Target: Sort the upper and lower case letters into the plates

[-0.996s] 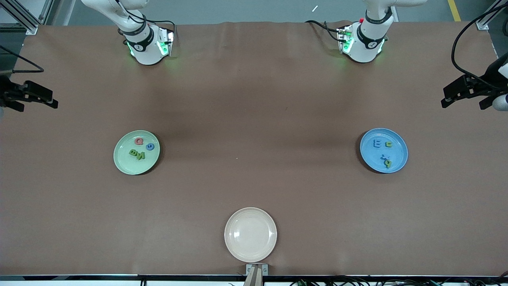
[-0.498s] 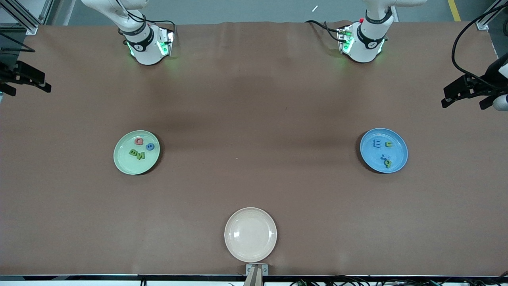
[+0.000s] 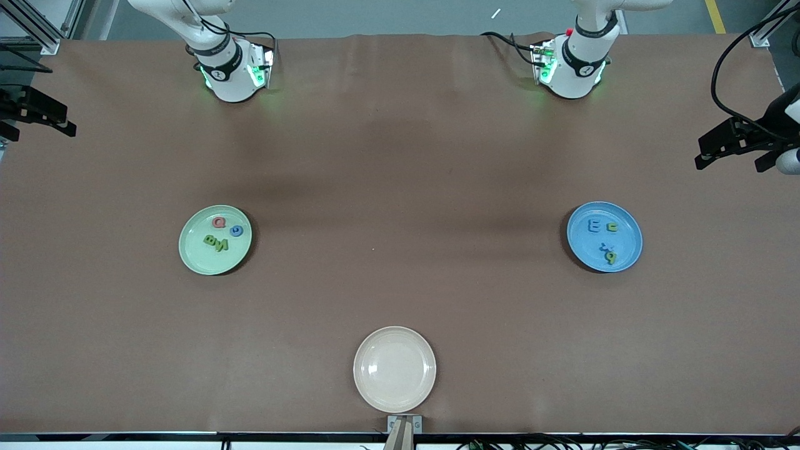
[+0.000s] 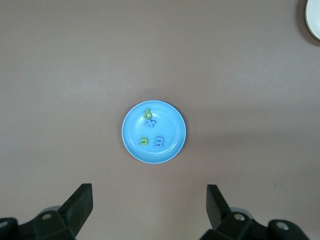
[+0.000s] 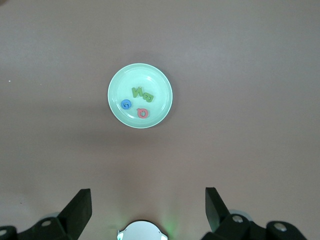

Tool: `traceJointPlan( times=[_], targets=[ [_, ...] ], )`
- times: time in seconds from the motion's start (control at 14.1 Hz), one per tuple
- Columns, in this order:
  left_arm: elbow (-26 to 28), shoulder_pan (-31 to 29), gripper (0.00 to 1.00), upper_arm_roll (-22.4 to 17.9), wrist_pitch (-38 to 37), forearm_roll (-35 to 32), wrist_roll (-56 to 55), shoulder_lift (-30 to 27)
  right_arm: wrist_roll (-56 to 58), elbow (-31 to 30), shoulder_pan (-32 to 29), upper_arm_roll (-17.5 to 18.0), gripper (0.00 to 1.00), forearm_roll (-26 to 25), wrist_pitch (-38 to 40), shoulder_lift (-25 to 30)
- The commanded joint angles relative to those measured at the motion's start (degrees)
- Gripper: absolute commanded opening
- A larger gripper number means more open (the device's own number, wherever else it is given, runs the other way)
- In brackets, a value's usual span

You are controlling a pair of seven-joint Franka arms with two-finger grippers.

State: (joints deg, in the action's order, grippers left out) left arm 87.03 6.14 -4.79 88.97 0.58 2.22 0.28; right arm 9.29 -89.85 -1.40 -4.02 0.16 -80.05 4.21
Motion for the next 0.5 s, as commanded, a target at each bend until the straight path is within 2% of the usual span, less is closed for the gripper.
traceJointPlan(
  times=[0.0,0.43],
  targets=[
    [-0.7,-0.1,1.00,0.1,-1.3,-0.1,0.3,-0.4,-0.2,-1.7,-0.8,1.0,1.00,-1.0,-1.0,1.4],
    [-0.8,-0.1,1.00,0.1,-1.3,-0.1,0.2,-0.4,-0.2,-1.6,-0.7,1.1,1.00,-0.2,-1.7,1.8]
  ],
)
